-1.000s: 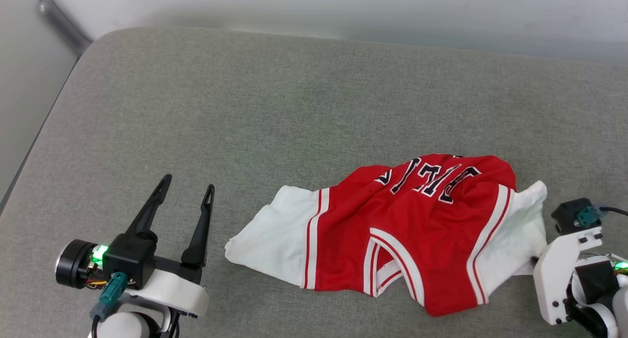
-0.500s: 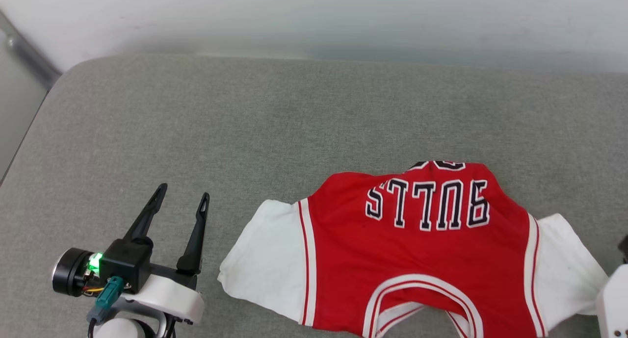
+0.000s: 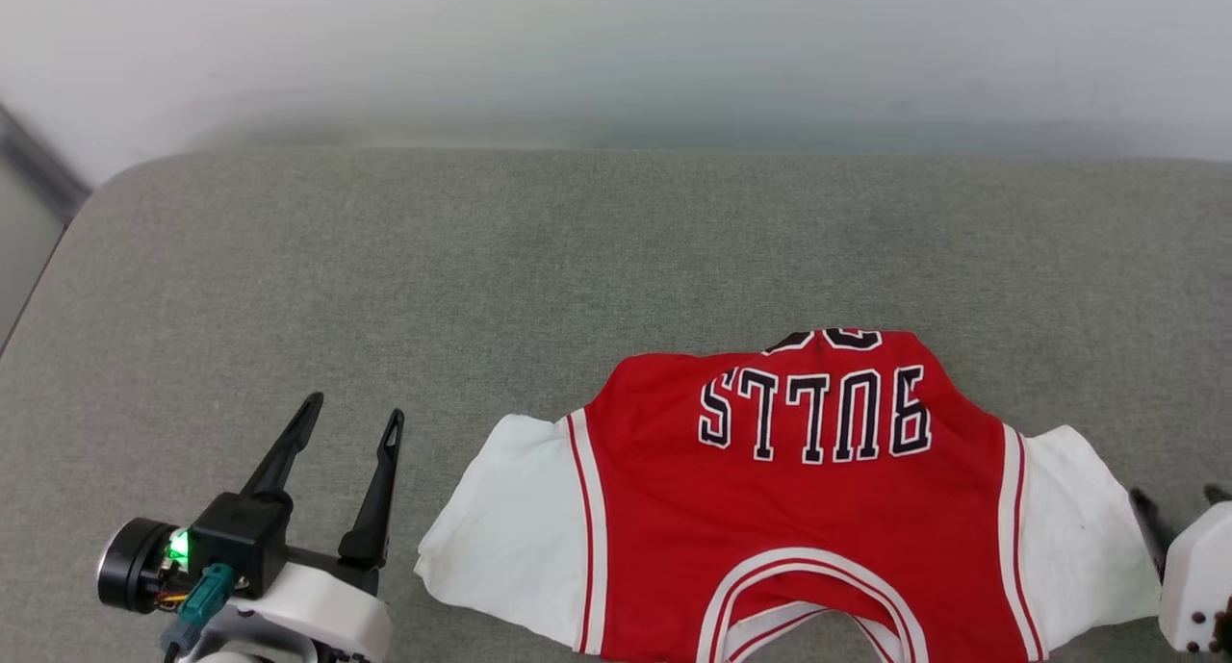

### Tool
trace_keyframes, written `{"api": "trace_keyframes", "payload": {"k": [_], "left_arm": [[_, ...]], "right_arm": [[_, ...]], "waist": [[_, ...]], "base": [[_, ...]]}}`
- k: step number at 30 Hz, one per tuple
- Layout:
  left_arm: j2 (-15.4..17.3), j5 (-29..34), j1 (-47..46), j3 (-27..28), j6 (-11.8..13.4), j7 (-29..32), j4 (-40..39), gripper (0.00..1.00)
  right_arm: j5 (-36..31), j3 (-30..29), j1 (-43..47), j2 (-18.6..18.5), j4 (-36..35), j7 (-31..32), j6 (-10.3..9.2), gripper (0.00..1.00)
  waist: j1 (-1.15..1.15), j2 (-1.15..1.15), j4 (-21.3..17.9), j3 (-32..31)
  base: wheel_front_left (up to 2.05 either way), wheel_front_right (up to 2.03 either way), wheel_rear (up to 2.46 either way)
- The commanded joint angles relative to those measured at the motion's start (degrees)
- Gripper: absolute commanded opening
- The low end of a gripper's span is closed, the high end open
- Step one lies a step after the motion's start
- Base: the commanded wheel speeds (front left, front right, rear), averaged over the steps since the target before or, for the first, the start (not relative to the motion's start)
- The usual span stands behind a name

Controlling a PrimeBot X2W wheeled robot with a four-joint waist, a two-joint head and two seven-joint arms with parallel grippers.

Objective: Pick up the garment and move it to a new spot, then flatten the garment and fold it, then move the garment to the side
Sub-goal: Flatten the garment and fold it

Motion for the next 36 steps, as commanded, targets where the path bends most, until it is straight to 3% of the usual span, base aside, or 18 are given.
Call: {"api": "trace_keyframes", "payload": {"k": [1, 9, 13, 18, 21, 29, 36], "left_arm": [[0.15, -0.53, 1.05, 0.24, 0.33, 0.21, -0.56, 1.00], [0.64, -4.31, 4.81, 1.70, 0.40, 2.29, -3.77, 1.00], [0.03, -8.04, 6.81, 2.29, -0.29, 4.18, -5.84, 1.00], [1.86, -10.42, 9.26, 1.63, -0.50, 10.77, -7.84, 1.00], [3.30, -12.07, 10.03, 0.68, 0.57, 18.82, -10.03, 1.00], [8.28, -12.64, 8.47, -1.69, 5.71, 40.88, -14.76, 1.00], [9.57, -11.24, 7.48, -2.18, 8.66, 46.81, -12.72, 1.00]], "right_arm": [[-0.12, -0.99, -0.31, 1.21, -1.76, -3.56, -0.04, 1.00], [2.12, -2.46, 2.77, 7.10, -11.06, -24.32, -0.04, 1.00], [2.44, -2.97, 4.24, 10.01, -14.02, -30.02, -0.04, 1.00], [1.09, -2.18, 5.13, 11.43, -16.10, -31.63, -0.04, 1.00], [0.41, -2.46, 4.83, 11.85, -17.10, -31.31, -0.03, 1.00], [-0.95, -1.44, 3.52, 12.69, -18.19, -30.75, -0.03, 1.00], [-0.61, 0.03, 2.65, 12.08, -17.39, -30.63, -0.03, 1.00]], "waist": [[0.00, 0.00, -0.59, -0.87], [0.00, 0.00, -2.77, -1.99], [0.00, 0.00, -3.83, -1.36], [0.00, 0.00, -4.72, 0.04], [0.00, 0.00, -5.11, 1.04], [0.00, 0.00, -6.62, 4.06], [0.00, 0.00, -7.95, 6.95]], "base": [[0.00, 0.00, 0.00], [0.00, 0.00, 0.00], [0.00, 0.00, 0.00], [0.00, 0.00, 0.00], [0.00, 0.00, 0.00], [0.00, 0.00, 0.00], [0.00, 0.00, 0.00]]}}
